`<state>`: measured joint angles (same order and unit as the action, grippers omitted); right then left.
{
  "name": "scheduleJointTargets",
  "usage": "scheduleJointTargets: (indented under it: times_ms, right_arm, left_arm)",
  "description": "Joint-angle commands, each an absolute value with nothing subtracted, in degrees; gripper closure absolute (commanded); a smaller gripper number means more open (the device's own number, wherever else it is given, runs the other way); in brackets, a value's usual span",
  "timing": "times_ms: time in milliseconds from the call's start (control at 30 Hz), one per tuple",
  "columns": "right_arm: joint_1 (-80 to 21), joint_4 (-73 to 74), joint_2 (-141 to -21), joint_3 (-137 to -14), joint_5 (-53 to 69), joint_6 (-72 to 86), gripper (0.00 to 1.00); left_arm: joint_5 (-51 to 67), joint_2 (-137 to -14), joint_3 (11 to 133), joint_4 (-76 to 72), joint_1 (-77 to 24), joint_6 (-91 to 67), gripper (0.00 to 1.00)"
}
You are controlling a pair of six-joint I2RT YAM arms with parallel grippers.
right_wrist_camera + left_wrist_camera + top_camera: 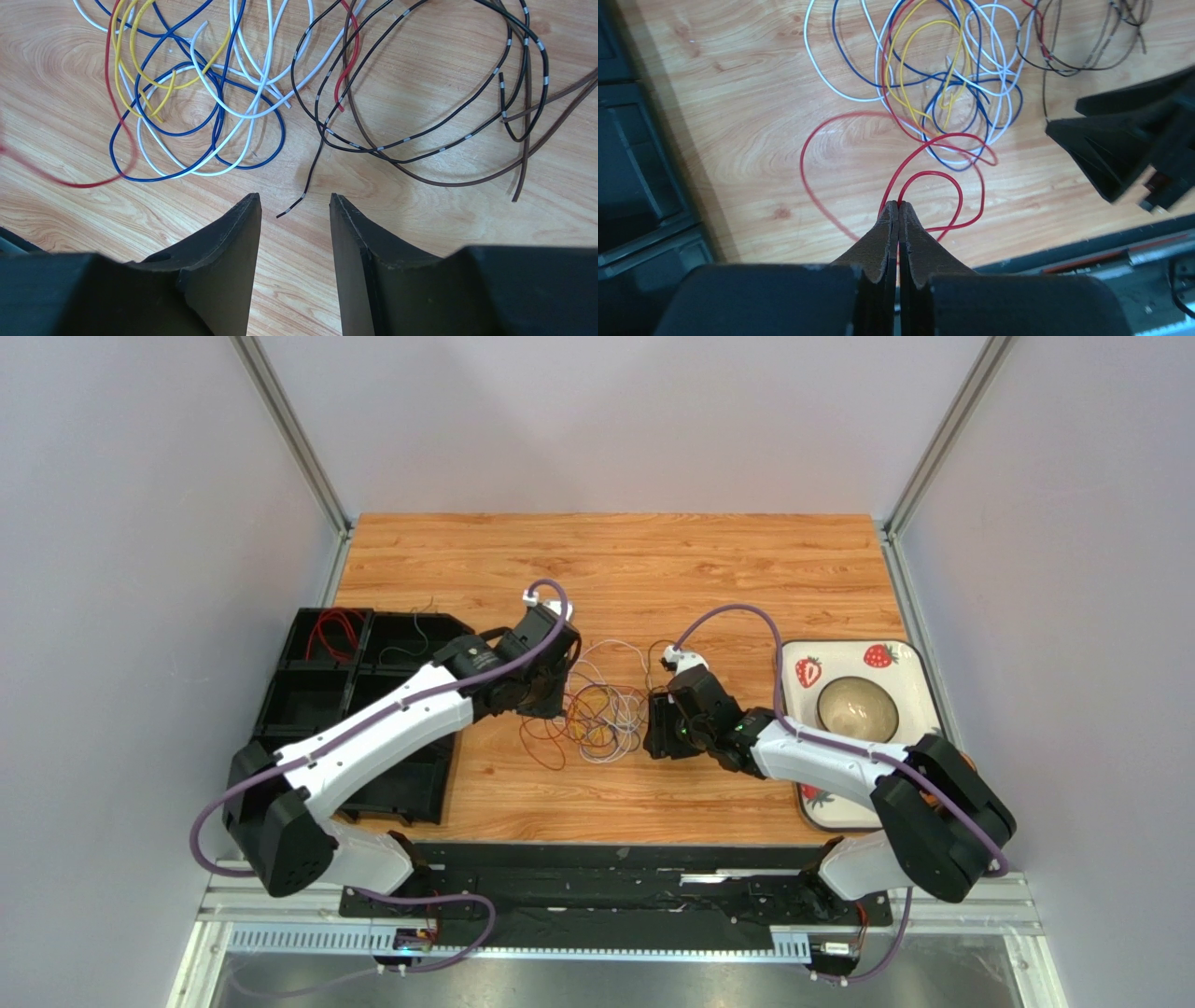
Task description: Untangle the cables
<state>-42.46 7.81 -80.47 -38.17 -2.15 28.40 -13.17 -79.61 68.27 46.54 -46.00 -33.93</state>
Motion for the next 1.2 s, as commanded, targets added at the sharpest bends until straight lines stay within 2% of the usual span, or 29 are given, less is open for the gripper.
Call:
scheduleJointTargets:
  times_ms: [0,333,667,833,1000,1167]
  right_arm:
    - [-42.4,5.4,-80.1,-39.2,-2.1,27.6,0.56]
    - [-42.4,5.1,-79.7,-38.9,-2.0,27.6,0.56]
    - [-42.4,4.0,-77.9,-37.3,-2.5,27.9,0.55]
    - [-42.4,3.6,-76.3,-36.3,-3.4,28.5,0.54]
    - [-42.4,1.7,-72.3,-33.3,-5.4,29.4,0.46]
    - [-42.3,1.8,-72.3,-33.2,-5.8,29.6,0.46]
  left_arm:
    - [-12.2,-75.4,74.5,57.4,-45.6,-32.2,1.00]
    - [-10.6,-66.9,85.2,62.0,-40.1,-29.5,1.00]
    - [-9.2,-65.7,92.1,63.6,-30.3,-26.7,1.00]
    - [-8.8,-67.1,103.7,65.5,-25.7,-23.6,1.00]
    - [-9.9,-71.1,116.5,67.8,-25.0,-22.3,1.00]
    - [-10.1,-75.8,129.9,68.8,-24.3,-20.4,1.00]
